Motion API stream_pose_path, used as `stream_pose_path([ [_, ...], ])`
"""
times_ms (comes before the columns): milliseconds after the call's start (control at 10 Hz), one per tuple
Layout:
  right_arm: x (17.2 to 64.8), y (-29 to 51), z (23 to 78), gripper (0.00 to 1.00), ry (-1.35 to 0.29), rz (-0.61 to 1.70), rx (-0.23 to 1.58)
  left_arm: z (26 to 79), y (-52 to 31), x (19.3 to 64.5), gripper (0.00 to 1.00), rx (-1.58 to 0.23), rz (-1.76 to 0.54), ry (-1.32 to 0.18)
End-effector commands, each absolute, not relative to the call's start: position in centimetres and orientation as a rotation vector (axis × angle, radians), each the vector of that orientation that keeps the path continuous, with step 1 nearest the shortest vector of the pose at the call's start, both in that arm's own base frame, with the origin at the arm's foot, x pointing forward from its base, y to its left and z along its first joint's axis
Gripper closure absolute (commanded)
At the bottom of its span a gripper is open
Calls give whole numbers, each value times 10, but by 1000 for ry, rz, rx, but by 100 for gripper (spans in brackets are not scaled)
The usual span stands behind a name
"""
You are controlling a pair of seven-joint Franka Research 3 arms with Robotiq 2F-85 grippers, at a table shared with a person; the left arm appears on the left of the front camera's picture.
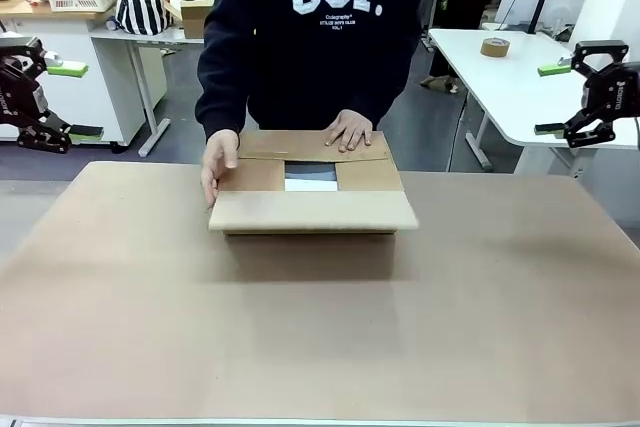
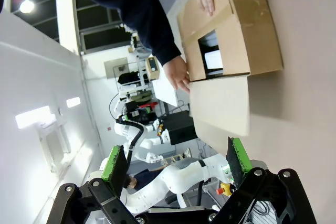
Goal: Pack the gift set into the box.
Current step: Press and hold the closed box until the human finishes sealing it.
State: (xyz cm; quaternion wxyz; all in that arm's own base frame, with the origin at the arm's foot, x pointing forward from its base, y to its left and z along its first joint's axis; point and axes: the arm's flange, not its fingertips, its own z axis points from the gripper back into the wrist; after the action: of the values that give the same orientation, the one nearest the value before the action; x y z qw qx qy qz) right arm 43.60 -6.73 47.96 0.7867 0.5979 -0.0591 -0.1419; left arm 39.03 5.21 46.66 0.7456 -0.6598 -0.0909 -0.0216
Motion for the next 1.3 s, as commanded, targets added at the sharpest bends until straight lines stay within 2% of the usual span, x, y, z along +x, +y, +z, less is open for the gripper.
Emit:
stream_pose_path([
  [0, 433, -66, 481, 0, -123, -312, 1303, 466, 50, 388, 0, -1473, -56, -218],
  [1200, 433, -66, 481, 0, -123, -312, 1303, 466, 50, 388, 0, -1473, -56, -218],
])
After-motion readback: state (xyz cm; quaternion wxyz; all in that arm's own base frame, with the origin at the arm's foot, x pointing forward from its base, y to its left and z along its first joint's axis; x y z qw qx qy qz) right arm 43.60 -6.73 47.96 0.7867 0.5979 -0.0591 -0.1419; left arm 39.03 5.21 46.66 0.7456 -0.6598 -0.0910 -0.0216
